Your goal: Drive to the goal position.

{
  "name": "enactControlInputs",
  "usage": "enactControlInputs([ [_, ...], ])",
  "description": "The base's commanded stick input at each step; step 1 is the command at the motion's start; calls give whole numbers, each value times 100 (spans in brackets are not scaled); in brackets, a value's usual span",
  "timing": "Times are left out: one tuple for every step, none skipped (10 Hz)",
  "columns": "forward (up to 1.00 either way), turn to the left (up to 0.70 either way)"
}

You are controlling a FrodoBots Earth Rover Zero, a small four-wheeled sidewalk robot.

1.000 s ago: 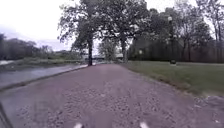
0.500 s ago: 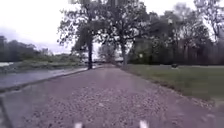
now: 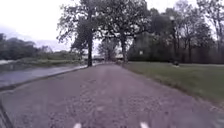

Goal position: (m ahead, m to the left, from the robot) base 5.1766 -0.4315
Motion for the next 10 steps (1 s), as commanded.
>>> enactControlInputs([
  [70, 0],
  [70, 0],
  [70, 0],
  [70, 0],
  [70, 0],
  [70, 0],
  [70, 0],
  [70, 0],
  [70, 0],
  [70, 0],
])
